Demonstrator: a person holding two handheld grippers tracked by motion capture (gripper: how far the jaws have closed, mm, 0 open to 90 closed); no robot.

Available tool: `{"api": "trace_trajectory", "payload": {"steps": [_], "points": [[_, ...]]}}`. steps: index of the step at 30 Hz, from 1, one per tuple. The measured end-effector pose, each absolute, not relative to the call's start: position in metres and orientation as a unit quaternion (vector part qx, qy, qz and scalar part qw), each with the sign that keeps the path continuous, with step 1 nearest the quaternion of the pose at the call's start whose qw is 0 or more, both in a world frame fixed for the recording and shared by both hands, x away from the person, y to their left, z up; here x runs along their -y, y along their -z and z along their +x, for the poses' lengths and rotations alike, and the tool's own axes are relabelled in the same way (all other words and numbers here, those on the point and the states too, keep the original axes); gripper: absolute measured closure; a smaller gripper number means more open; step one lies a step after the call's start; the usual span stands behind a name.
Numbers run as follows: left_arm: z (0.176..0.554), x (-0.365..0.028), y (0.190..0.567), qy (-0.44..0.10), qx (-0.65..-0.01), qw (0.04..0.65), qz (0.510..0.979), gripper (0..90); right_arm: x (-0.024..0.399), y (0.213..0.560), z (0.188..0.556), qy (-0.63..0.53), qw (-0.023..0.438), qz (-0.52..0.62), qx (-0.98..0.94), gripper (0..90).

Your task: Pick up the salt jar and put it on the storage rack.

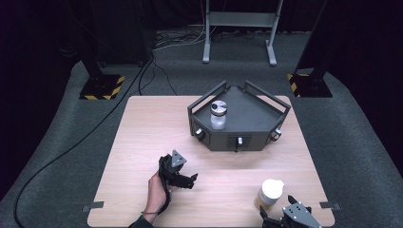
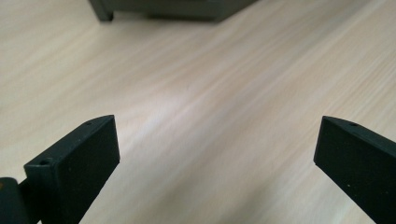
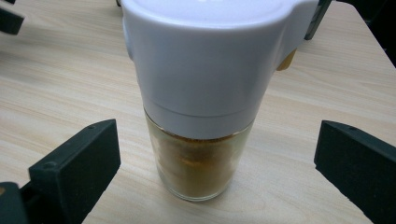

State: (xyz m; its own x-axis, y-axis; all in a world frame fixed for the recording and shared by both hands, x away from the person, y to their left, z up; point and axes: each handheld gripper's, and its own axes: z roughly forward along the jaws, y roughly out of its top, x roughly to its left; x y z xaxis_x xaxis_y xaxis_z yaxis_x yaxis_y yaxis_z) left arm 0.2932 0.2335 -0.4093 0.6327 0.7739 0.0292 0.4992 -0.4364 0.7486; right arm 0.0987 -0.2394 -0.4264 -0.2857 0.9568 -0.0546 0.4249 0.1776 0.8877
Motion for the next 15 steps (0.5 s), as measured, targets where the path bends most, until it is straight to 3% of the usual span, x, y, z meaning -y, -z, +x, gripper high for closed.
{"api": "trace_trajectory", "payload": {"steps": [15], "points": [[0.266,-0.264,0.429,-0.197,-0.434,0.345,0.809,0.2,0.237,0.424,0.1,-0.399,0.334,0.496,-0.695,0.0]]}}
